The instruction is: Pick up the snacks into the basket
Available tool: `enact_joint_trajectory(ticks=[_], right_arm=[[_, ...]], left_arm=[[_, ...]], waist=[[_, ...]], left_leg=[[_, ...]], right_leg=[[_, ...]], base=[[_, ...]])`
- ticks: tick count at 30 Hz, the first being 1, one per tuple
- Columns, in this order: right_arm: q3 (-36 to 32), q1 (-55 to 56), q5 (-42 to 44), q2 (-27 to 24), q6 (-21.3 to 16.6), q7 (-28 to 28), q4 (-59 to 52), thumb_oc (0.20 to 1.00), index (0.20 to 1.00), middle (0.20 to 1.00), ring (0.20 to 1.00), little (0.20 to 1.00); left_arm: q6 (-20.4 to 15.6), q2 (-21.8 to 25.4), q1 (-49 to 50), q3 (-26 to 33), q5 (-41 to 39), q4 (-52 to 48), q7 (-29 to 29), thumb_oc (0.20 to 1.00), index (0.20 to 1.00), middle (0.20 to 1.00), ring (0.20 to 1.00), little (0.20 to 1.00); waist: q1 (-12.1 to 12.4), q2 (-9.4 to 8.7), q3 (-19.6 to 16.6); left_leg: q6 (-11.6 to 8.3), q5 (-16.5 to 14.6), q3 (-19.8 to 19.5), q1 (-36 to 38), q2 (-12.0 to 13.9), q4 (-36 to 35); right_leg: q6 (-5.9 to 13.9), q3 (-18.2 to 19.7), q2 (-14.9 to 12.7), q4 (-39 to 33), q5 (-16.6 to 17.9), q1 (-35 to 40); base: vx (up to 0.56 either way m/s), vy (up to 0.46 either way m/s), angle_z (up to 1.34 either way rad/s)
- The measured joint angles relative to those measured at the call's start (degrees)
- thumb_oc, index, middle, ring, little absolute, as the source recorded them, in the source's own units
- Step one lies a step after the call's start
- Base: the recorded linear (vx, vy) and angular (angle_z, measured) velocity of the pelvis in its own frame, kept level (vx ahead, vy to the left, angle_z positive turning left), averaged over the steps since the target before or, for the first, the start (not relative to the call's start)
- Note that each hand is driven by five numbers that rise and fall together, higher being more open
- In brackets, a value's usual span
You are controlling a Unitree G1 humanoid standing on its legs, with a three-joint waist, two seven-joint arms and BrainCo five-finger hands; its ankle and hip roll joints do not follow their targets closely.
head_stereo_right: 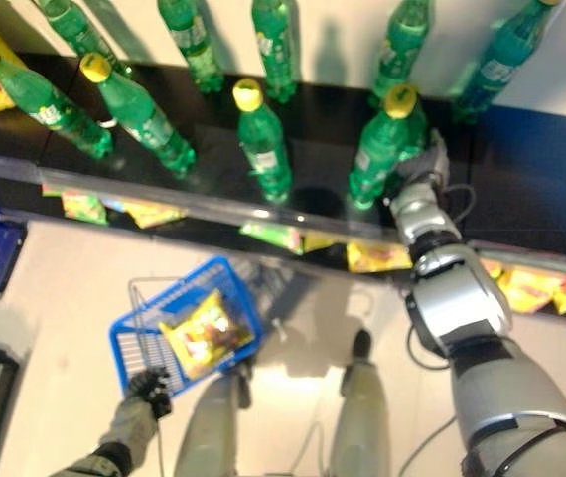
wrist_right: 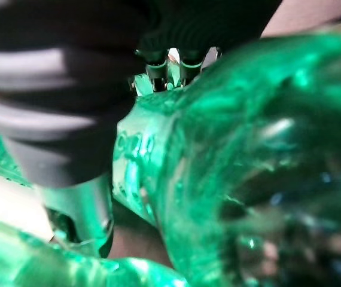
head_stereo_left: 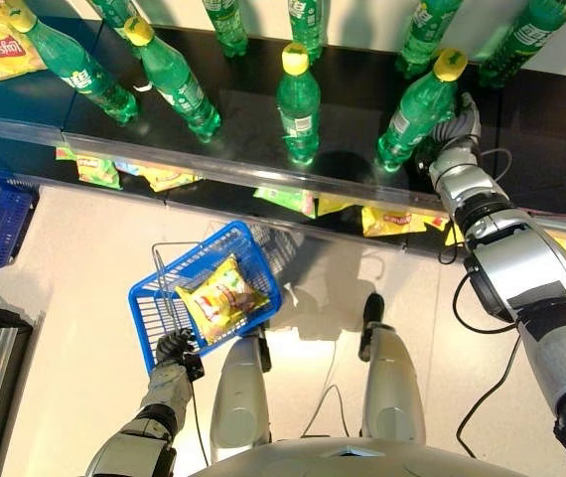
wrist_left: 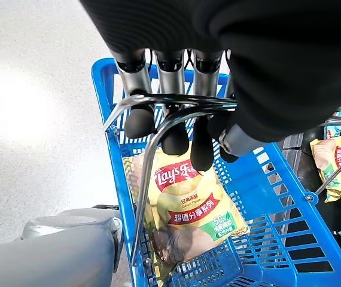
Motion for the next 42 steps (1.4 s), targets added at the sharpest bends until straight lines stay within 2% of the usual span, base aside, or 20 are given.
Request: enact_joint_trajectory(ticks=[6,7,8,20,24,42], right_arm=[[-0.03,-0.07,0.00,-0.11,-0.03,0.28,1.21,1.000,1.000,1.000,1.000,1.000],[-0.04,-0.07,0.00,-0.16,-0.02,0.35,1.23,0.529,0.529,0.529,0.529,0.529],[-0.05,-0.06,-0.01,-0.27,-0.01,0.77,1.69,0.200,0.200,0.200,0.200,0.200],[-1.29,0.16,-0.04,-2.98,-0.04,1.65,3.43,0.200,0.200,0.200,0.200,0.200],[-2.24,0.26,-0.08,-3.99,-0.03,1.80,4.25,0.200,0.200,0.200,0.200,0.200],[-3.21,2.32,-4.59,-5.78,-0.21,3.24,4.25,0.200,0.200,0.200,0.200,0.200]], left_arm=[[0.03,0.00,-0.01,-0.05,0.00,0.29,-0.25,0.200,0.200,0.200,0.200,0.200],[0.03,0.00,-0.01,-0.05,0.00,0.34,-0.26,0.200,0.200,0.200,0.200,0.200],[0.03,0.00,-0.01,-0.07,0.00,0.47,-0.27,0.200,0.200,0.200,0.200,0.200],[0.50,-0.03,-0.01,-1.00,0.00,0.48,-1.33,0.200,0.200,0.200,0.200,0.200],[0.61,-0.03,-0.07,-1.01,0.00,0.42,-1.36,0.200,0.200,0.200,0.200,0.200],[0.94,-0.03,-0.08,-0.99,0.00,0.24,-2.04,0.200,0.200,0.200,0.200,0.200]], waist=[[0.02,0.14,-0.13],[0.04,0.14,-0.13],[0.04,0.15,-0.13],[0.49,1.10,-0.77],[1.35,1.11,-0.78],[1.27,1.13,-0.85]], left_leg=[[0.01,0.02,-0.18,0.04,0.00,0.01],[0.01,0.02,-0.19,0.09,0.00,0.01],[0.01,0.03,-0.23,0.21,0.00,0.01],[0.08,0.34,-0.53,0.29,-0.06,-0.76],[0.11,0.37,-0.60,0.29,-0.11,-0.73],[0.37,0.41,-1.74,0.33,-0.29,-0.67]], right_leg=[[0.00,-0.05,0.00,-0.02,0.00,0.19],[0.00,-0.07,0.00,-0.03,0.00,0.25],[0.00,-0.12,-0.01,-0.06,-0.01,0.42],[-0.02,-0.61,-0.01,-0.50,-0.01,0.72],[-0.02,-0.71,-0.02,-0.53,-0.01,0.86],[0.00,-1.30,-0.13,-0.59,-0.03,1.68]], base=[[0.00,0.000,0.00],[0.00,0.000,0.00],[0.00,0.000,0.00],[0.00,-0.001,0.01],[0.00,0.000,0.00],[0.00,0.000,0.02]])
